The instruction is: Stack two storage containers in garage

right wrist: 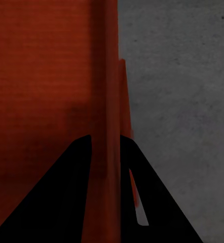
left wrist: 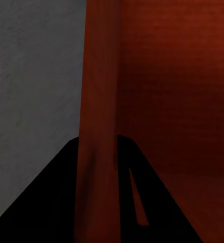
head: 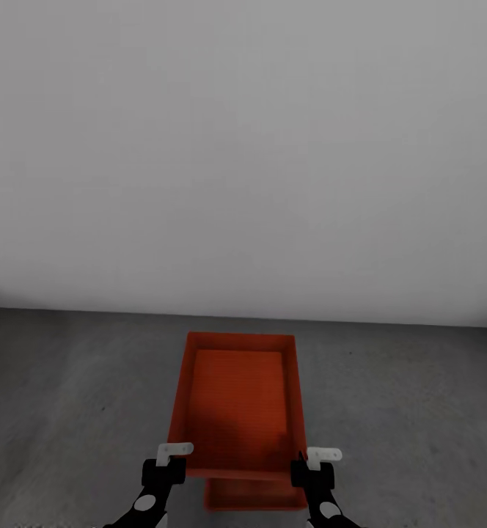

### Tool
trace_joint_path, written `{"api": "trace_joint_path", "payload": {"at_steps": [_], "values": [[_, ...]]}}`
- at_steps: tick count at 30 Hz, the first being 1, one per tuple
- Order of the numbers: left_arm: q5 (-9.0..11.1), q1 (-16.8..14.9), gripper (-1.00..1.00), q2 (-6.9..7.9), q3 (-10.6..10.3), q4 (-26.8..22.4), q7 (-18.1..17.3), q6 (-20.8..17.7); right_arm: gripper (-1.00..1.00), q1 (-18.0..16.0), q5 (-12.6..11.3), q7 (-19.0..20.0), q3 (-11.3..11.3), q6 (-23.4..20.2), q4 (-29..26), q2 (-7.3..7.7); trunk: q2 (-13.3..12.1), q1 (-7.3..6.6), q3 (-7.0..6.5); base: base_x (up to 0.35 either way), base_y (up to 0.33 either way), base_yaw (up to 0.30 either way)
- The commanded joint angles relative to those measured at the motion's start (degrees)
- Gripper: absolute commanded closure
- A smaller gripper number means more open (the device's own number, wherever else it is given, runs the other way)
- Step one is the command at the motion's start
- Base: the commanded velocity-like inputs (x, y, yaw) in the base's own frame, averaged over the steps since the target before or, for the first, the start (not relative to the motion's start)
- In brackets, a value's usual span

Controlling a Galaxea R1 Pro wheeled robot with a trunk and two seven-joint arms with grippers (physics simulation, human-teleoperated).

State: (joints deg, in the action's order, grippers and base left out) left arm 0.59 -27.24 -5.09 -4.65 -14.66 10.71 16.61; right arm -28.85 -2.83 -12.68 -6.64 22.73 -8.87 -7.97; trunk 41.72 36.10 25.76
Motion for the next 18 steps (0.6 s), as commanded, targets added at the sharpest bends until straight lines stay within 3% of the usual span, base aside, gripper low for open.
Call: {"api": "trace_joint_path", "payload": {"at_steps": [1, 18], "values": [[0.28, -0.01, 1.00, 0.08, -0.01, 0.16, 0.63, 0.09, 1.00, -0.07, 1.07, 0.73, 1.19, 0.38, -3.61, -0.01, 0.06, 0.01, 0.15, 0.000, 0.000, 0.100], [0.24, -0.01, 1.00, 0.08, -0.01, 0.16, 0.63, 0.09, 1.00, -0.07, 1.07, 0.73, 1.19, 0.38, -3.61, 0.02, 0.06, 0.01, 1.52, 0.000, 0.000, 0.103]]}}
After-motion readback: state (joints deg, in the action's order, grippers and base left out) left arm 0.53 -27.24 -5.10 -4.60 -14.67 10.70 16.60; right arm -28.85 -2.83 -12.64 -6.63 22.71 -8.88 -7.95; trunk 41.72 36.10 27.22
